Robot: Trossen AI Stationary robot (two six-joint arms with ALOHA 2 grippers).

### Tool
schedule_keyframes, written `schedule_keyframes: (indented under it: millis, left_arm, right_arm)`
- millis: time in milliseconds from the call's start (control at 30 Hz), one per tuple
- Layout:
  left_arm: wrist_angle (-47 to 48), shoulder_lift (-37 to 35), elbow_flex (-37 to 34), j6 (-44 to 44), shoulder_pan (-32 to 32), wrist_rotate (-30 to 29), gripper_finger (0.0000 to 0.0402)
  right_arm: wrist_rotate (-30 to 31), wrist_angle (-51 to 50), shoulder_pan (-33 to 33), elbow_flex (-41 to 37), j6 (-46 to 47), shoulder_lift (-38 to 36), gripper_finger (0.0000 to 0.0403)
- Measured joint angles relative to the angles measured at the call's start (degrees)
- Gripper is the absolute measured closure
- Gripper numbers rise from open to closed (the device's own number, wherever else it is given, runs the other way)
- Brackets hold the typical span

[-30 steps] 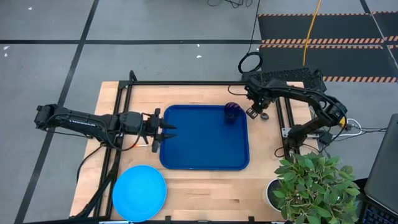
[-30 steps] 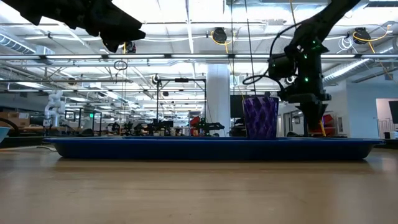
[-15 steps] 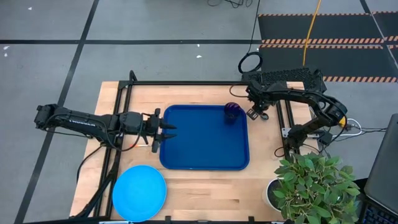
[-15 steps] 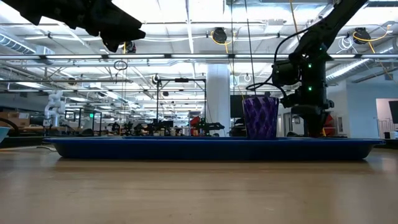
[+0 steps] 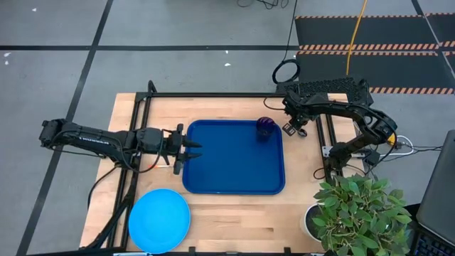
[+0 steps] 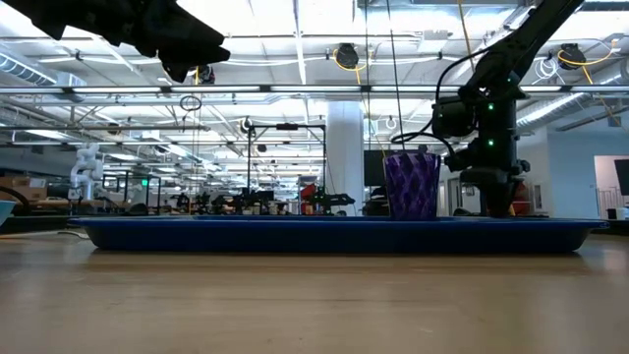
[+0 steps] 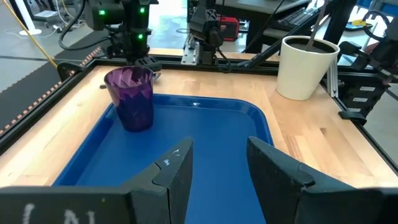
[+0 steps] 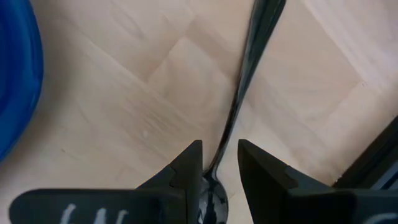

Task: Pick and place plate/cup/fork/spoon on tray
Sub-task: Put the black spoon on the left of the blue serving tray

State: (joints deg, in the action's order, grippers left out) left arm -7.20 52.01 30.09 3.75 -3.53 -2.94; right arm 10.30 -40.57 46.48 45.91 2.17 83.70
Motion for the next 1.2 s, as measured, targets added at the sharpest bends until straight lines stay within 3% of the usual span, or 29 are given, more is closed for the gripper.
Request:
schedule_keyframes:
  millis: [567,833,1033,1200]
  left_arm:
    - [-3.0,0.0,0.0,-0.1,0.0,-0.1,0.0247]
    - [-3.5,0.0,0.0,-0.6,0.0,-0.2,0.0248]
    - [-3.6,0.0,0.0,-0.8,0.0,-2.7,0.0248]
    - [-3.6,0.0,0.0,-0.8,0.0,-2.7,0.0248]
  right_arm:
    - [0.0,3.4,0.0,-3.3,1.2,-0.1,0.0307]
    - [0.4,6.0,0.0,-5.3,-3.0,-0.2,0.0310]
    - [3.1,5.1,-0.1,-5.4,-5.8,-0.4,0.0387]
    - [9.4,4.9,-0.5,-5.5,-7.6,-4.2,0.0399]
